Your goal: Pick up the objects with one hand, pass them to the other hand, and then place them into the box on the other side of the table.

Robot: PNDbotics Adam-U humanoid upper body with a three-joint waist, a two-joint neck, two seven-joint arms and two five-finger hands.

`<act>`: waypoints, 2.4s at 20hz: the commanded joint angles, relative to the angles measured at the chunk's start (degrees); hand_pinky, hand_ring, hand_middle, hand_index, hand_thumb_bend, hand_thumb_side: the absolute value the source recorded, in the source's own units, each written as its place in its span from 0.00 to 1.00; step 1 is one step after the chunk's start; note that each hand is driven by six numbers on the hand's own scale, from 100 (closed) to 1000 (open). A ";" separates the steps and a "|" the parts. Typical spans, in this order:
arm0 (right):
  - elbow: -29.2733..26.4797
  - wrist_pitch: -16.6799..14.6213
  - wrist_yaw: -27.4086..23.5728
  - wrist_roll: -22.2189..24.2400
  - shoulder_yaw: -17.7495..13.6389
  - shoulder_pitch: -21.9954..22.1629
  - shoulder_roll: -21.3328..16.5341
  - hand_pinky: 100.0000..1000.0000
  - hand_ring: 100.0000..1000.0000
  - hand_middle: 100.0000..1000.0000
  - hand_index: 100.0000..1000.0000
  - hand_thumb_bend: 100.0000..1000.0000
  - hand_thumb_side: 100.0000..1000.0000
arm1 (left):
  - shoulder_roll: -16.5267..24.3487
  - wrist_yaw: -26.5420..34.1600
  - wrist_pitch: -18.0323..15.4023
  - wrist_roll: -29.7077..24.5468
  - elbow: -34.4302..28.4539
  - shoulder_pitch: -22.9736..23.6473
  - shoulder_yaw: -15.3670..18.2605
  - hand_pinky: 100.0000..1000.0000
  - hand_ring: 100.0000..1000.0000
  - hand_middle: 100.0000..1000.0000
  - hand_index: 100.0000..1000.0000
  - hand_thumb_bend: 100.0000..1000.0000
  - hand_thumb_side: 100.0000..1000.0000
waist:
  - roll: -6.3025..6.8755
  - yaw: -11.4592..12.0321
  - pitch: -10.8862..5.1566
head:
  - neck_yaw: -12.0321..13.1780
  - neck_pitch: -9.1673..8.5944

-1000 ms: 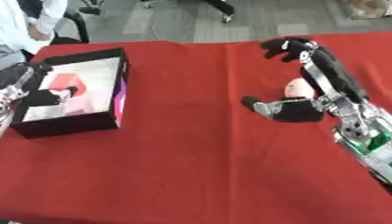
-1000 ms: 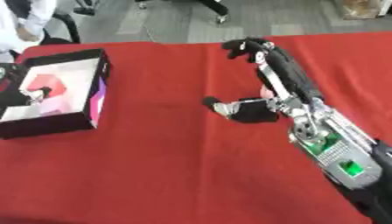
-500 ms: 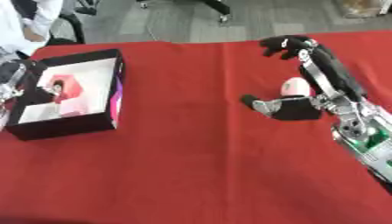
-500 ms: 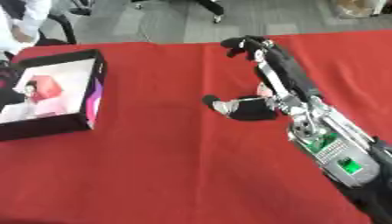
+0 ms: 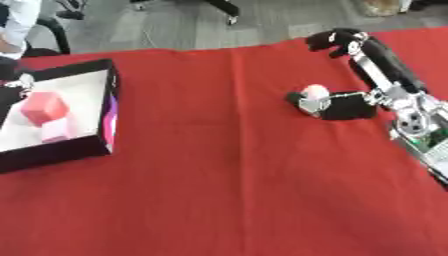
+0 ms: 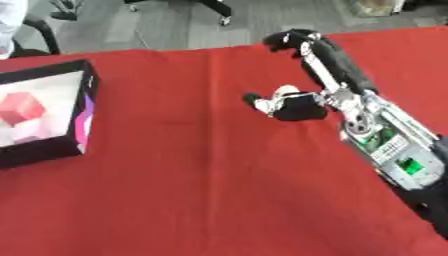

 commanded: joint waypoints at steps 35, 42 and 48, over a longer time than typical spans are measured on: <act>4.02 7.57 -4.49 19.52 -8.35 2.00 -17.65 0.86 0.86 0.75 0.80 0.41 0.13 | -0.98 9.95 0.12 7.67 -16.47 -0.75 1.37 0.78 0.74 0.60 0.75 0.00 0.62 | -1.27 4.83 5.33 | -7.19 -3.85; 8.13 7.89 -2.47 18.04 -9.28 2.08 -17.96 0.85 0.85 0.74 0.80 0.40 0.11 | -1.13 9.94 0.35 7.55 -16.88 -0.57 1.37 0.78 0.74 0.60 0.75 0.00 0.62 | -0.92 5.63 6.40 | -7.99 -5.12; 11.64 7.09 -4.40 17.14 -8.81 1.70 -17.14 0.84 0.85 0.74 0.80 0.35 0.10 | -1.93 9.97 0.41 7.37 -17.12 -0.97 1.22 0.78 0.74 0.60 0.75 0.00 0.63 | -0.39 6.62 7.24 | -8.31 -6.14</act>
